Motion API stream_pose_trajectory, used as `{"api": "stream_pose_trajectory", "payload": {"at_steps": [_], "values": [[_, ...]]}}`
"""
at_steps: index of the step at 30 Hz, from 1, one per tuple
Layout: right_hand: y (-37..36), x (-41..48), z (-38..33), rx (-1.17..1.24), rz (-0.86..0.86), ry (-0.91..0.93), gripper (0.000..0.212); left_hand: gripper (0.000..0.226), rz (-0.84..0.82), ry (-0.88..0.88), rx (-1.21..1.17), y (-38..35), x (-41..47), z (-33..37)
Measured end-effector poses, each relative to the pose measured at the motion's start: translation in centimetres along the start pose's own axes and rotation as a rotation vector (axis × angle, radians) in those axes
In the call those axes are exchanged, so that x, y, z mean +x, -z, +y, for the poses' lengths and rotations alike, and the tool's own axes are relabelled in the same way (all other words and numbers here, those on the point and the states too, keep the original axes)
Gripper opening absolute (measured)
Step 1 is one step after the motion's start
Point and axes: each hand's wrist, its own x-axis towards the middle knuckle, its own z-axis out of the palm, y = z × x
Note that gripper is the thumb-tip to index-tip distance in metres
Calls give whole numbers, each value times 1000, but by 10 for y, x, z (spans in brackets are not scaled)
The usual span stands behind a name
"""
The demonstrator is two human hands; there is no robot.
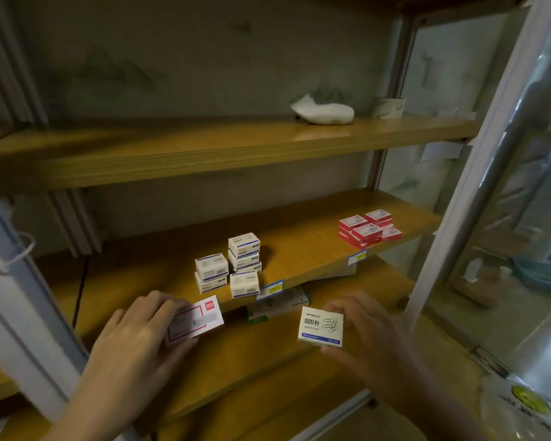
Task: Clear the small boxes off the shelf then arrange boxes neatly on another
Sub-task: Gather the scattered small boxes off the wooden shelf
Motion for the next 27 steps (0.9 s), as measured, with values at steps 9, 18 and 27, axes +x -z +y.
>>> {"api": "stream_pose_trajectory", "payload": {"at_steps": [9,18,27], "values": [[-23,103,55,172,-136,98,46,49,6,158,51,-14,54,20],[-69,183,71,147,-282,182,45,47,-22,343,106,-11,56,37],[-71,196,84,79,-347,284,56,50,-27,431,148,-15,73,65]]}}
